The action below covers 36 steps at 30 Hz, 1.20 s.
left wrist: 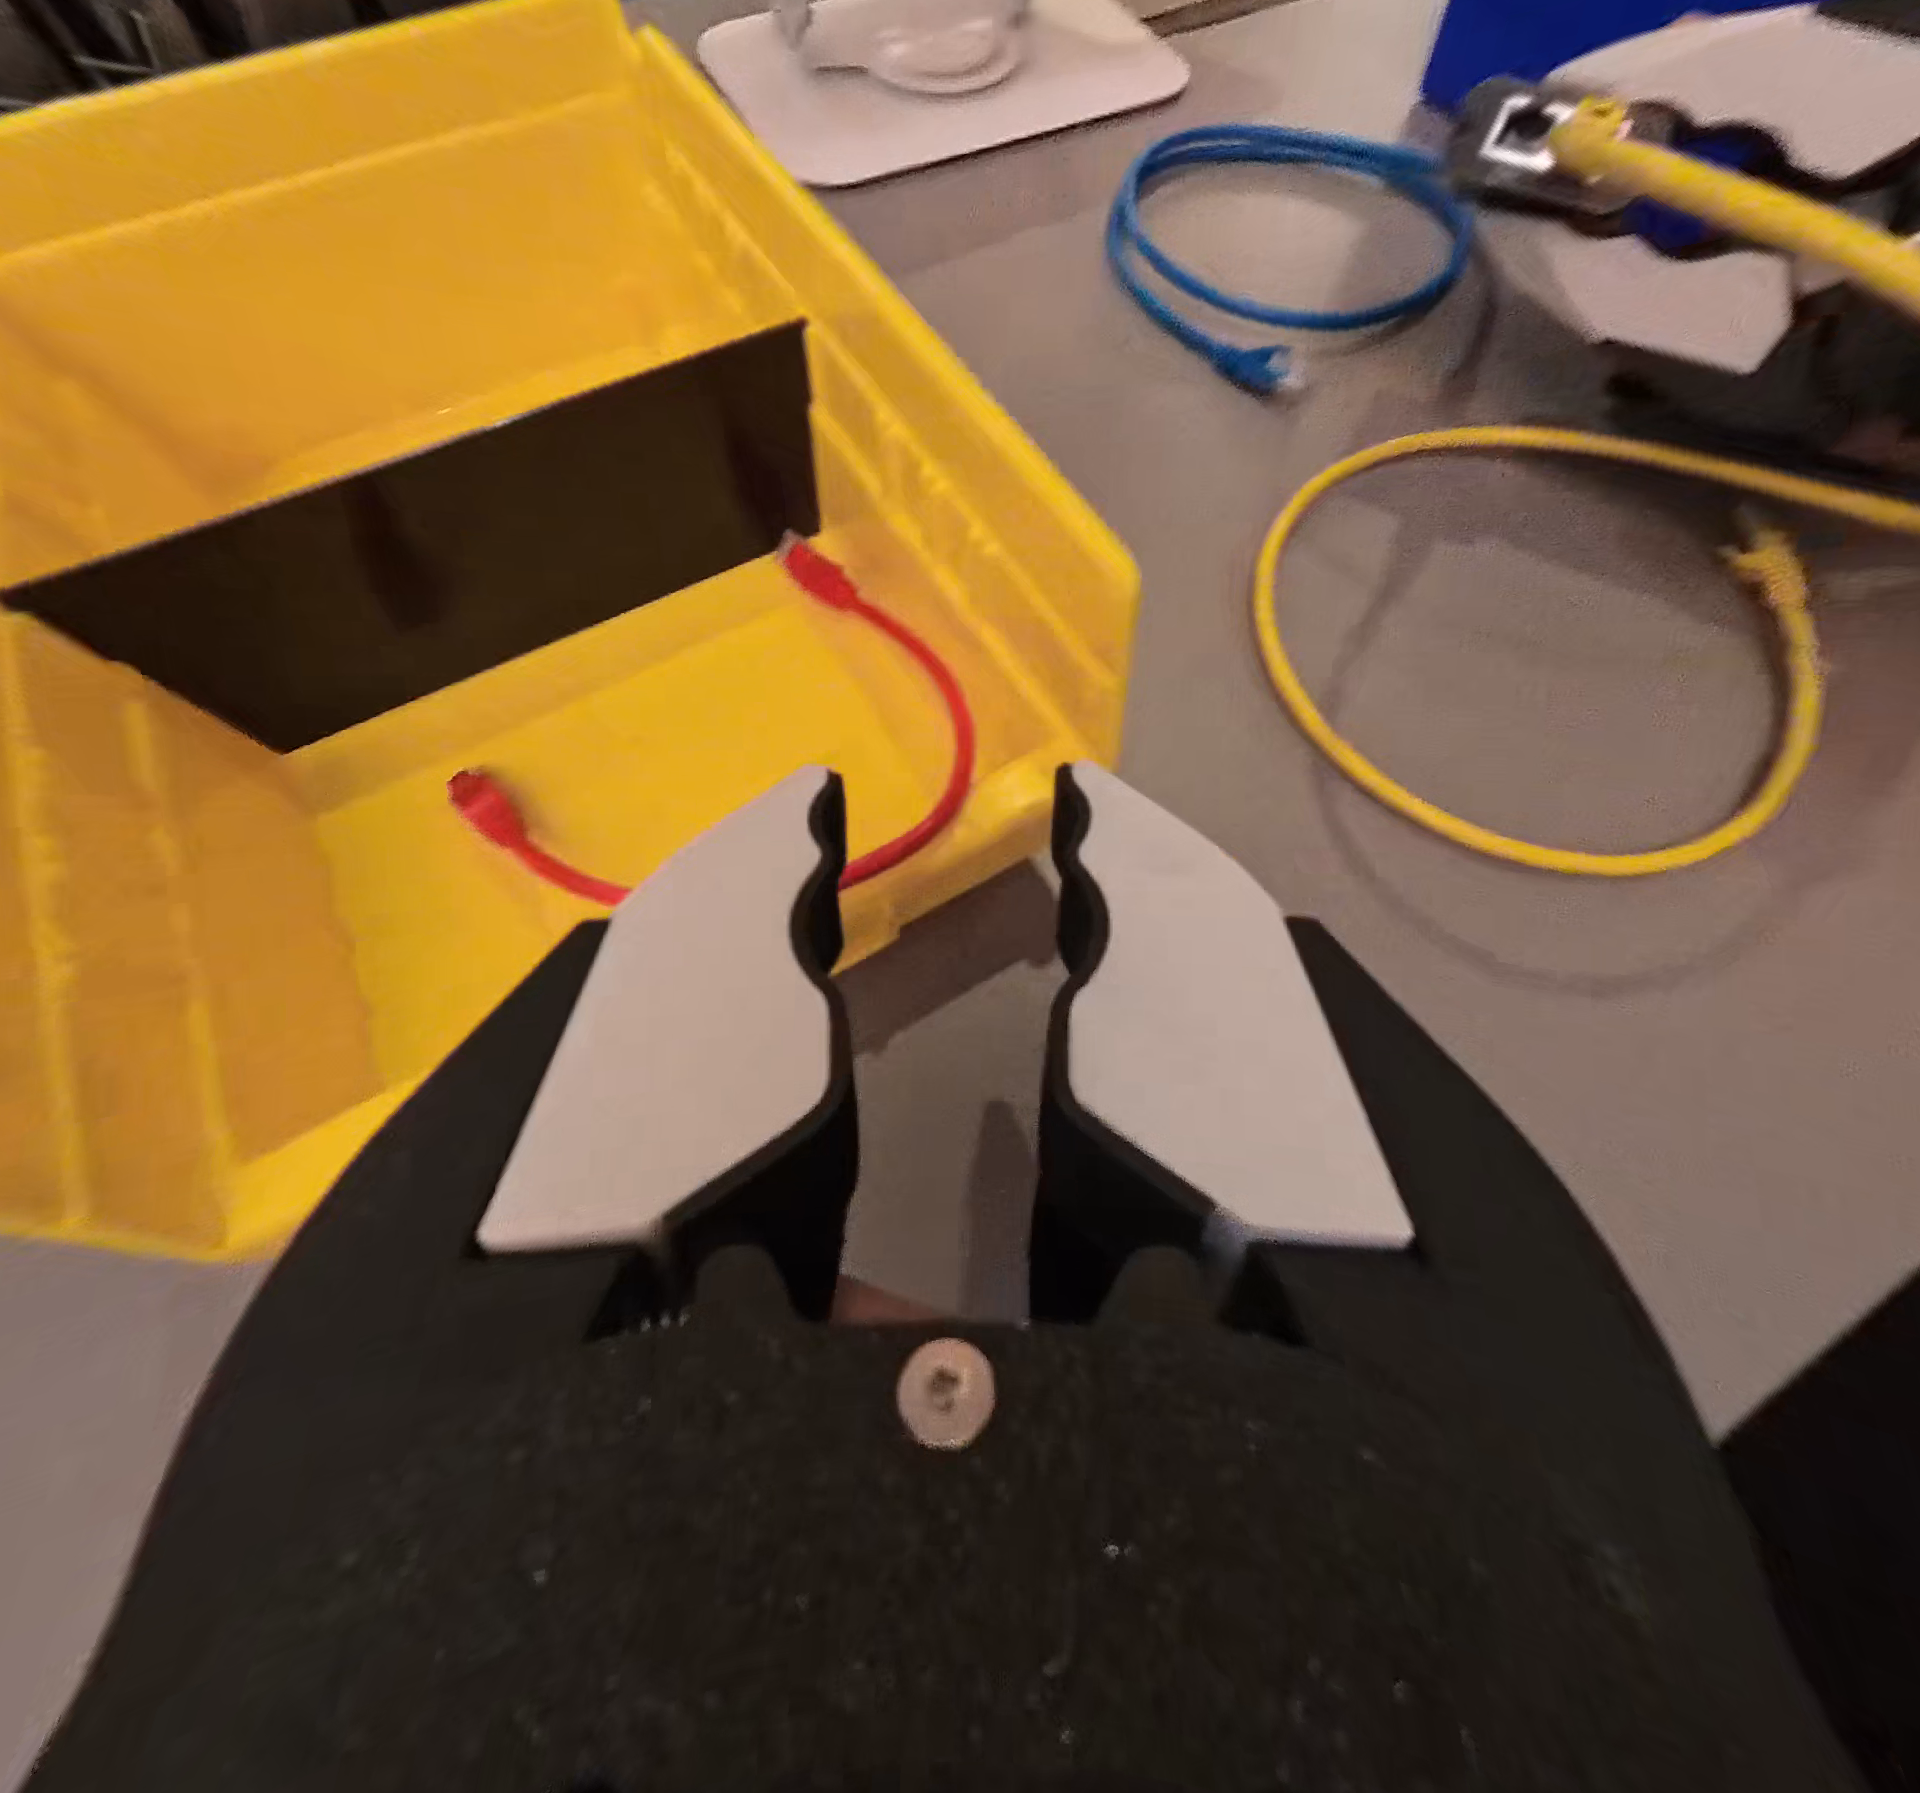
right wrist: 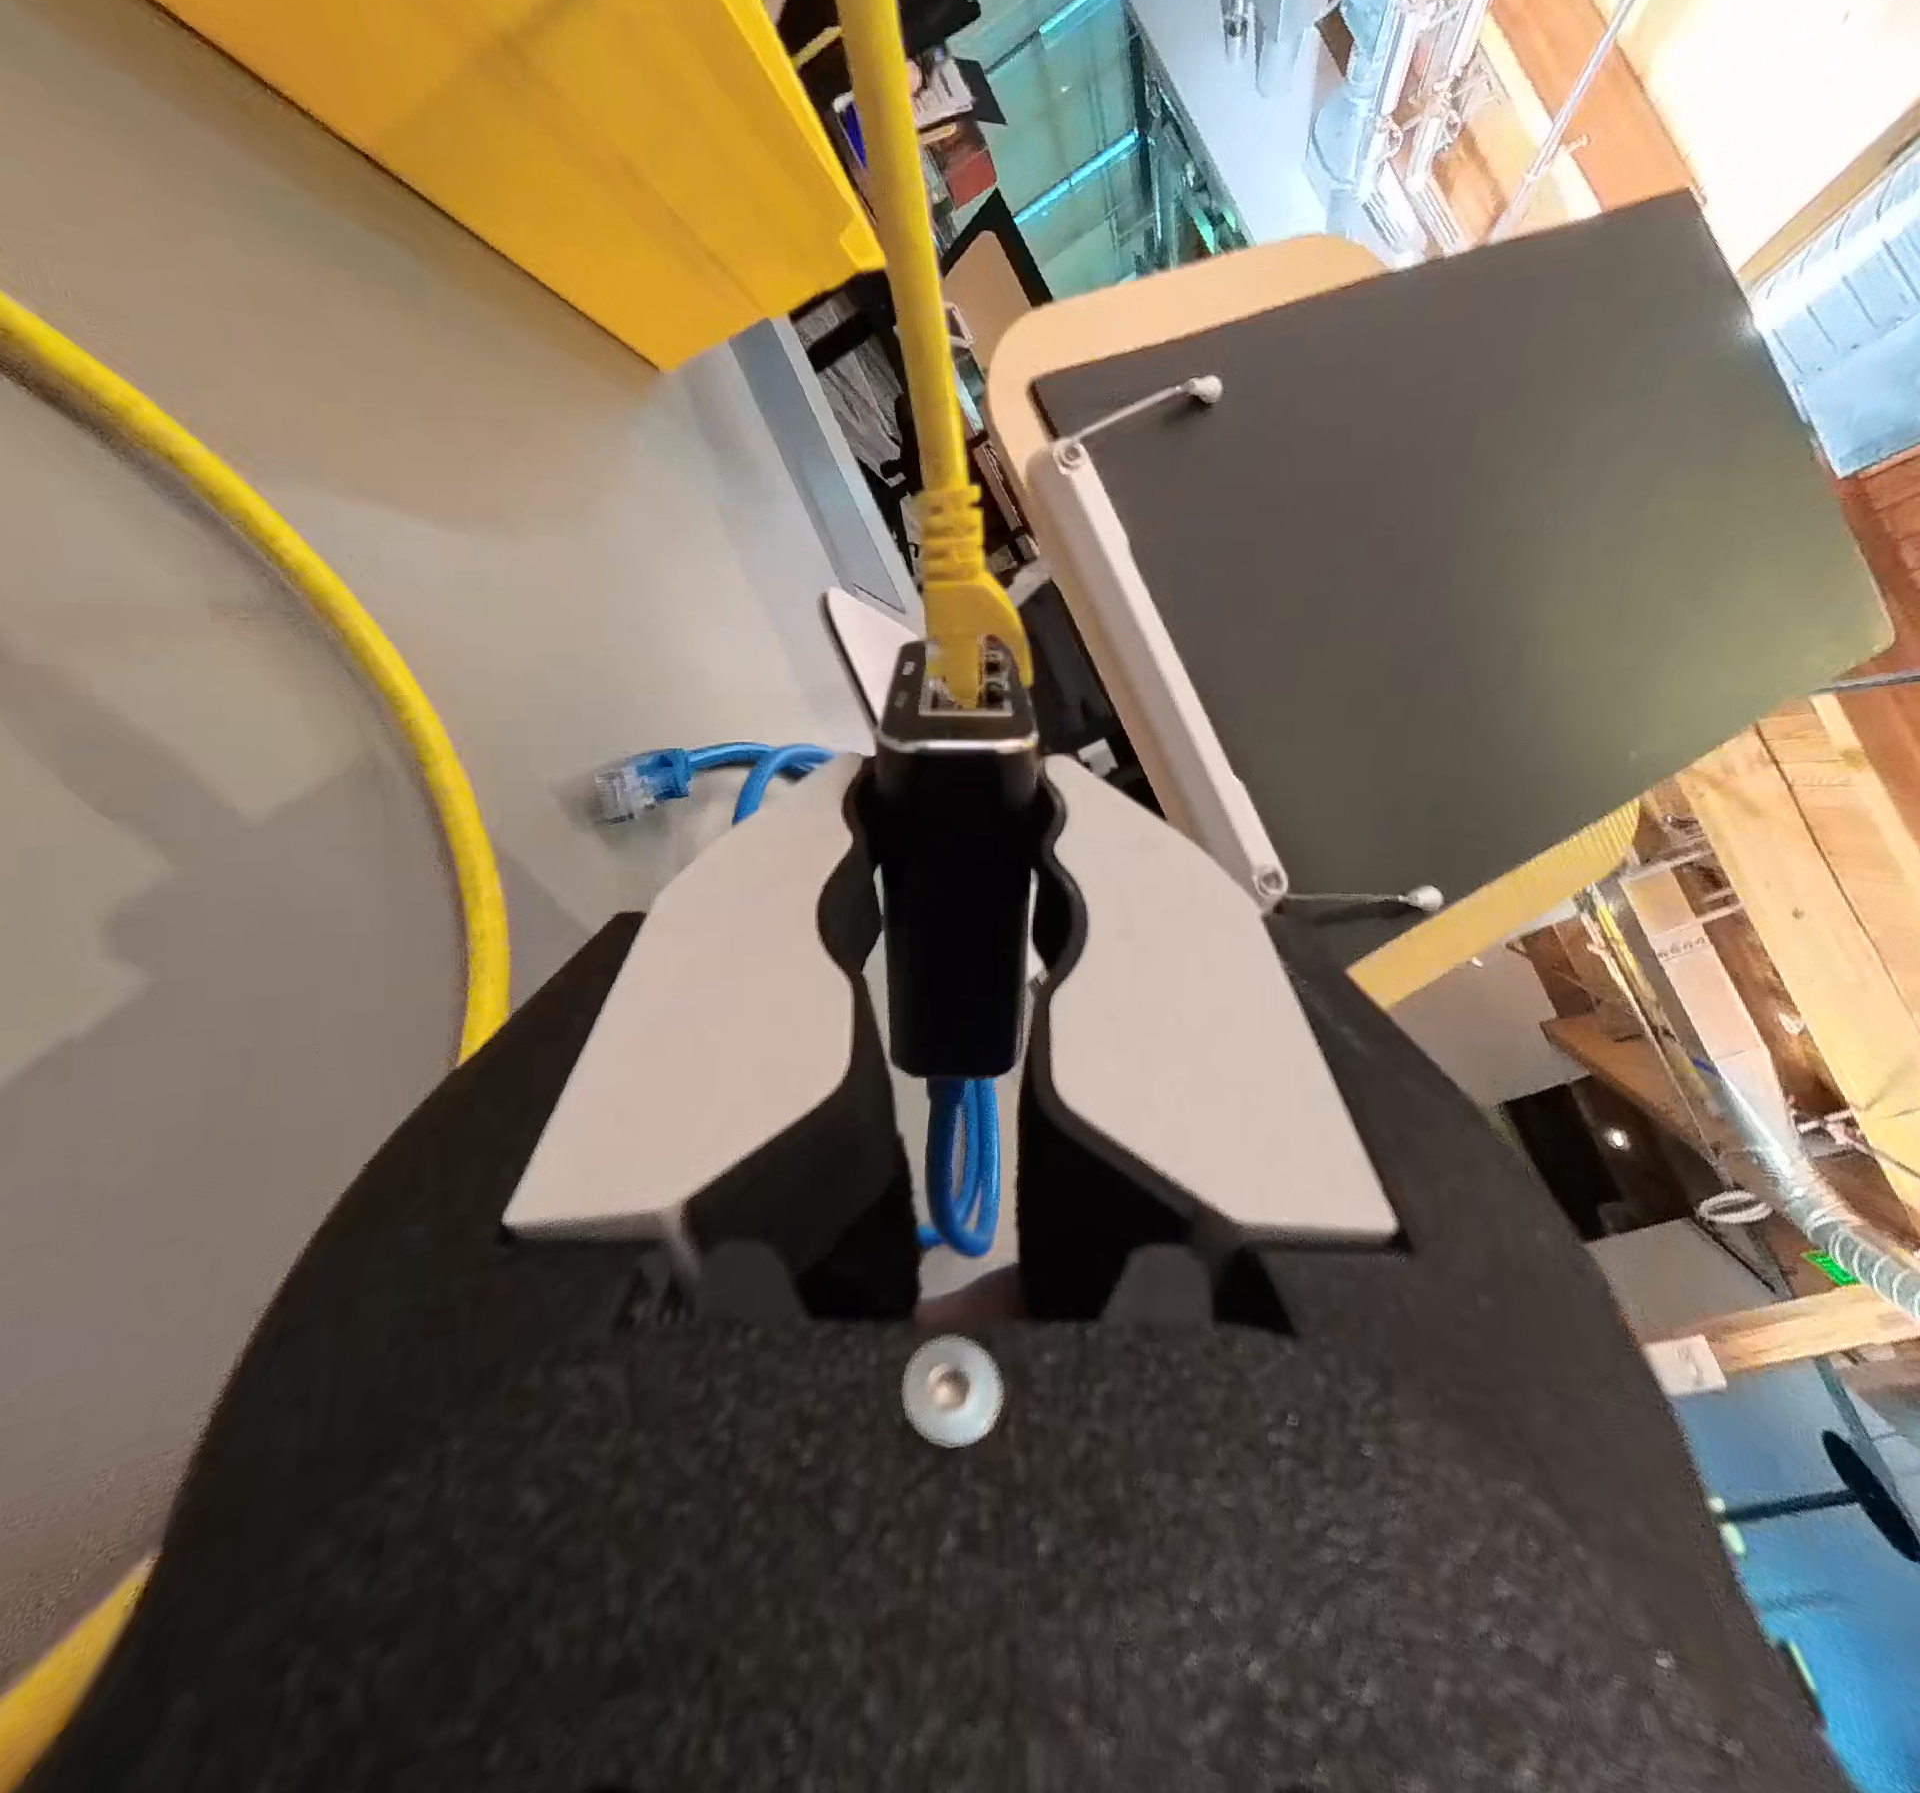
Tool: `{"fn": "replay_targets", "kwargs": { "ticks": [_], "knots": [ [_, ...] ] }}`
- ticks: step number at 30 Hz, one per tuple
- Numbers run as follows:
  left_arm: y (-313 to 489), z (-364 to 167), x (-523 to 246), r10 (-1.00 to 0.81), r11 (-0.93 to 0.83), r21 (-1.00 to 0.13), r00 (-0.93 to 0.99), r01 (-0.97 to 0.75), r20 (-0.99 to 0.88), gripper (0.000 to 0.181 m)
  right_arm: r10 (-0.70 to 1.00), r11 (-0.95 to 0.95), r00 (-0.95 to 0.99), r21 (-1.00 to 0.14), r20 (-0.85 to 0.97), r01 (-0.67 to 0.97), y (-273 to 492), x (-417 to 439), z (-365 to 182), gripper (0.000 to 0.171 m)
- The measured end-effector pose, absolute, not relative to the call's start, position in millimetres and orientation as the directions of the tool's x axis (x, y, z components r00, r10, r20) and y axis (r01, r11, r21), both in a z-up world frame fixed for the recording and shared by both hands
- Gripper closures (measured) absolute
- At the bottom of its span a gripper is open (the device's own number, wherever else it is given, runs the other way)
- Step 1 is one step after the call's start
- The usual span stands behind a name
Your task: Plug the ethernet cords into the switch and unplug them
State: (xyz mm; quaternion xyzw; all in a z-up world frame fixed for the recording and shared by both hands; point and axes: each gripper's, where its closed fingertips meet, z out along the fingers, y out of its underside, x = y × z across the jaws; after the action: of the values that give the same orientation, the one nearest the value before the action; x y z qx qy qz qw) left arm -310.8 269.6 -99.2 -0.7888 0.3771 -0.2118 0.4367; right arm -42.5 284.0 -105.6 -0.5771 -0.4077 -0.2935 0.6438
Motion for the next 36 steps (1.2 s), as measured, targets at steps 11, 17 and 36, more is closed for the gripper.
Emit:
{"fn": "replay_targets", "kwargs": {
  "ticks": [11, 17, 36],
  "knots": [
    [278, -142, -303, -0.898, -0.148, -0.758, 0.408, -0.635, -0.166, 0.165, 0.145, 0.195, 0.451, -0.473, 0.881, 0.859, 280, -59, -113, 0.145],
    [277, -133, -317, -0.875, -0.128, -0.755, 0.432, -0.643, -0.22, 0.175, 0.159, 0.191, 0.456, -0.481, 0.876, 0.856, 281, -59, -114, 0.145],
    [76, -152, -237, -0.903, 0.422, -0.706, -0.197, -0.569, -0.382, 0.177, 0.091, 0.154, 0.638, -0.643, 0.765, 0.75, 283, -38, -91, 0.145]
  ]
}}
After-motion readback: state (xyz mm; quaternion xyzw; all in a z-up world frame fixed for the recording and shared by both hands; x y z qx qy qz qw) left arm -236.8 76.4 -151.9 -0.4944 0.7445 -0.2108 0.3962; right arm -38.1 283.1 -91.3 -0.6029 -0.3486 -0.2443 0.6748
